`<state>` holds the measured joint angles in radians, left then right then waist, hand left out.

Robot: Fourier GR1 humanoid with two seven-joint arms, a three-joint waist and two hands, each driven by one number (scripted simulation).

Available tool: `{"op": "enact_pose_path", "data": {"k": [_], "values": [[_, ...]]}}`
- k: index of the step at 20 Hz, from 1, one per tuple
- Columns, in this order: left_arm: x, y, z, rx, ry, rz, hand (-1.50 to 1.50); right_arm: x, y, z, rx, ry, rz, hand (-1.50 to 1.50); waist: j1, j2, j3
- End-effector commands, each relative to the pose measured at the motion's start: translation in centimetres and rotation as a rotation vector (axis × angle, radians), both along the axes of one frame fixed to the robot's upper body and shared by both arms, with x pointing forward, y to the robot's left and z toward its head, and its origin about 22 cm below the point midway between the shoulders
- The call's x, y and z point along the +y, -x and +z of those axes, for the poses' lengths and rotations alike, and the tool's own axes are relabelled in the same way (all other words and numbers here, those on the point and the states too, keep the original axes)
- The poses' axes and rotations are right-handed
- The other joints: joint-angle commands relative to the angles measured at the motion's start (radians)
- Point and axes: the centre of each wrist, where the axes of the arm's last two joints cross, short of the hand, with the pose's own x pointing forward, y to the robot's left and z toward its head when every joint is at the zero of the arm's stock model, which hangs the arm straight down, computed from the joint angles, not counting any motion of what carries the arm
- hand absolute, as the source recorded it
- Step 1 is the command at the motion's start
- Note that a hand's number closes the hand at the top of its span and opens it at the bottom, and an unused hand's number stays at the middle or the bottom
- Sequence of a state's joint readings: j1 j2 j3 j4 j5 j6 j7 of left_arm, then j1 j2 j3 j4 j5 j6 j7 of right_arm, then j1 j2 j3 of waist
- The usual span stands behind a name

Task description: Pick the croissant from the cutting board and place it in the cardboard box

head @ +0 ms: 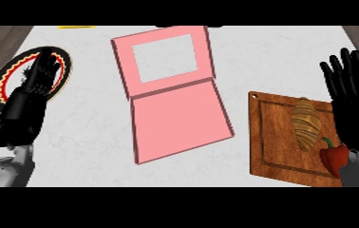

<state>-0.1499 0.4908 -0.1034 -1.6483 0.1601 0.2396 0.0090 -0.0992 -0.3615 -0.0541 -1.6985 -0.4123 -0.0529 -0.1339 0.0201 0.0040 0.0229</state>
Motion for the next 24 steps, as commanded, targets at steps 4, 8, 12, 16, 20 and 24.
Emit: {"op": "enact_pose_path", "data": {"k": [4, 8, 12, 16, 20, 24], "values": [[0.4, 2.2, -3.9, 0.161, -0.072, 0.053, 0.0, -2.6, -4.7, 4.7, -0.101, 0.021, -0.174, -1.5, 0.004, 0.0, -0.023], [0.7, 2.9, -5.7, 0.244, -0.046, 0.085, 0.0, -10.1, -1.4, 2.0, 0.137, 0.539, -0.561, 1.5, -0.016, 0.03, -0.037], [-1.0, 2.8, -7.5, 0.294, -0.039, 0.093, 0.0, -3.8, -2.9, -4.1, 0.106, 0.141, -0.711, -1.5, -0.017, 0.001, -0.022], [-2.0, 2.4, -7.2, 0.299, -0.051, 0.094, 0.0, -6.8, -1.8, -2.9, 0.1, 0.306, -0.663, -1.5, -0.021, -0.004, -0.023], [-0.7, 3.0, -6.7, 0.3, -0.036, 0.092, 0.0, -9.9, -1.1, 0.5, 0.289, 0.63, -0.586, -1.5, -0.019, -0.005, -0.026], [-1.5, 4.4, -8.5, 0.32, -0.042, 0.089, 0.0, -10.0, -0.1, 2.7, 0.449, 0.834, -0.454, -1.5, -0.024, -0.009, -0.028]]}}
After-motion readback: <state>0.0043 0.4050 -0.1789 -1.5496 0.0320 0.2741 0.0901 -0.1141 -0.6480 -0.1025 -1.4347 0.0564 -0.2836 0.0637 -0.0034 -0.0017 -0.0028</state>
